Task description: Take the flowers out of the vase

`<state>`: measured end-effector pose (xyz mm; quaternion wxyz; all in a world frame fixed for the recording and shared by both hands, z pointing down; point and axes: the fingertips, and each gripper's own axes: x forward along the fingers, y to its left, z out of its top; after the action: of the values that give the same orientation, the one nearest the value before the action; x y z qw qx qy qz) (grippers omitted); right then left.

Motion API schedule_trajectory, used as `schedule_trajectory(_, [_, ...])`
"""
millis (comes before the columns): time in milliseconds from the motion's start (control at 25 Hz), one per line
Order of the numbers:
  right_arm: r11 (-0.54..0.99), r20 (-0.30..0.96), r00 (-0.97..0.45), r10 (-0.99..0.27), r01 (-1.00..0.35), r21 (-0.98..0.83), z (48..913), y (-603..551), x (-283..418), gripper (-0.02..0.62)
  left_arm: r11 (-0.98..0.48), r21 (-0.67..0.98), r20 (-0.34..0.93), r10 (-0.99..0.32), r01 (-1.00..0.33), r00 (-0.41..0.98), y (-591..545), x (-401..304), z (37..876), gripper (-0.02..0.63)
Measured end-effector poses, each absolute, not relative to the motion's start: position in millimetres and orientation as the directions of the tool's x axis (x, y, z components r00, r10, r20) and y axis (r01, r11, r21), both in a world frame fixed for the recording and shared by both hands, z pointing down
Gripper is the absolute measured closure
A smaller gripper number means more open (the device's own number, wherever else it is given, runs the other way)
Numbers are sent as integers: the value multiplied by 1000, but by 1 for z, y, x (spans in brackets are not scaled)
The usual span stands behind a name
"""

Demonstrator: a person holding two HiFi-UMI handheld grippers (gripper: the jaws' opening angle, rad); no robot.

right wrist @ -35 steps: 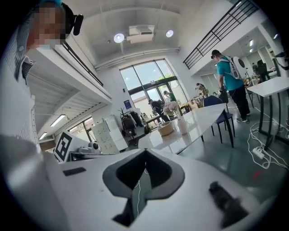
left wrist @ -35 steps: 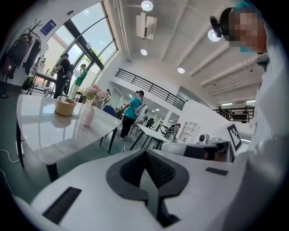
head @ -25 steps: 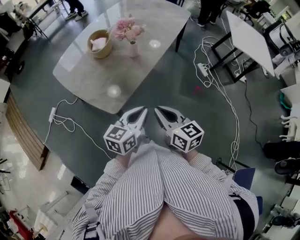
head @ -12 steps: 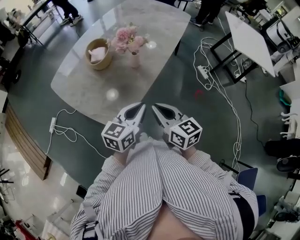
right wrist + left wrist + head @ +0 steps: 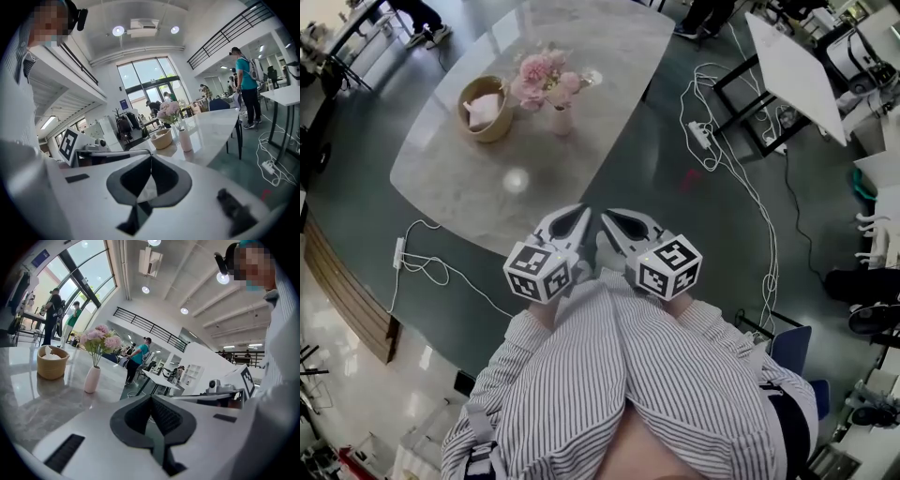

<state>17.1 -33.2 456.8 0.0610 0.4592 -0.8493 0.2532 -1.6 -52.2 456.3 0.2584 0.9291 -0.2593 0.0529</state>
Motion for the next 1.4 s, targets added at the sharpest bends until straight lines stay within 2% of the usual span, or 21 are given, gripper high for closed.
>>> schedule_trajectory(320, [457,352,-574,-739,-812,-363,461,-68,33,580,-716,468,249,-455,-518,855,-89,11,467,595])
schedule_trajectory(680, [511,346,-619,-705,-781,-358,457,-138,57,580,-693,445,250,-512,-568,822,-156,31,463,594])
schedule_trajectory(1400, [705,303,-779,-549,-626,-334,444,-236,61,580,-580,400,241,-680,-710,692,-233,42,450,594])
